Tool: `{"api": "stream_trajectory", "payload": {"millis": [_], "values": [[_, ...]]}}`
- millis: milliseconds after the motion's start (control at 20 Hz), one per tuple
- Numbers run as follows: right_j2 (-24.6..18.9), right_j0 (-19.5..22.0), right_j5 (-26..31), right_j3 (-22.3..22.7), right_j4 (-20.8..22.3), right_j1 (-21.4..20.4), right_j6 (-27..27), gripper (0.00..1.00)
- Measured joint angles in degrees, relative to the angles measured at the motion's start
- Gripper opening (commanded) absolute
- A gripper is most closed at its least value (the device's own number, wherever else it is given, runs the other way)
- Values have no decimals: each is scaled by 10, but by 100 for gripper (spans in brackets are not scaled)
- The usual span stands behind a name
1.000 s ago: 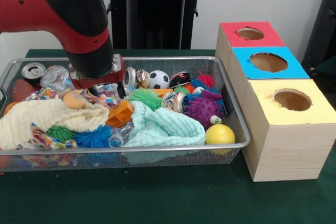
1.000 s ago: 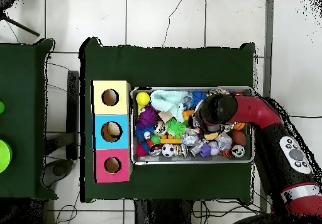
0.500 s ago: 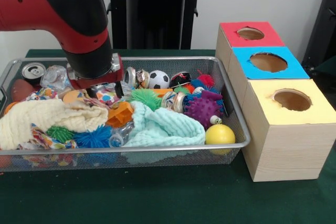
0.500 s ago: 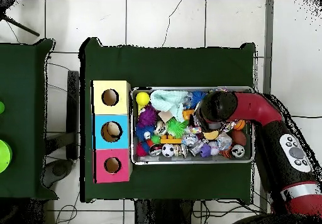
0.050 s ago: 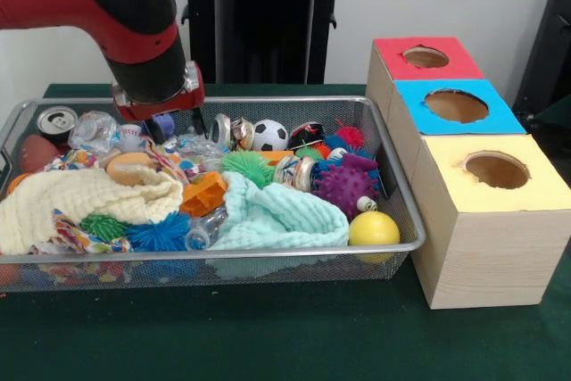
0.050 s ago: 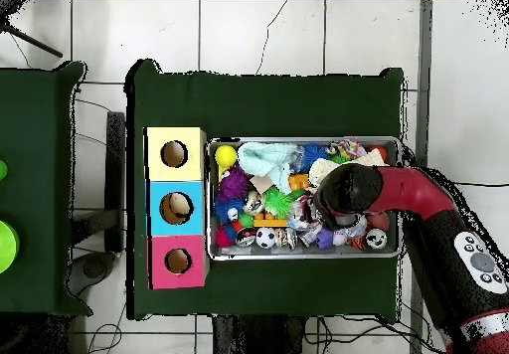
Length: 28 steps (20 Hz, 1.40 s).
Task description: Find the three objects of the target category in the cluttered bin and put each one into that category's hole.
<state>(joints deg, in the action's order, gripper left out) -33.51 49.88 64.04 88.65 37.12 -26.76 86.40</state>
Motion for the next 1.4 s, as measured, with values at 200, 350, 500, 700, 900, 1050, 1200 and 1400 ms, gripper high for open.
{"api": "stream_trajectory", "payload": {"millis": [200,350,500,700,900,1050,1200,1400], "values": [[0,7,0,25,0,-18,0,100],[0,8,0,34,0,-23,0,100],[0,7,0,39,0,-20,0,100],[0,8,0,39,1,4,0,100],[0,8,-9,39,2,27,0,100],[-1,9,-17,39,2,38,0,100],[-5,12,-19,39,2,39,0,100],[-5,12,-20,39,3,36,0,100]]}}
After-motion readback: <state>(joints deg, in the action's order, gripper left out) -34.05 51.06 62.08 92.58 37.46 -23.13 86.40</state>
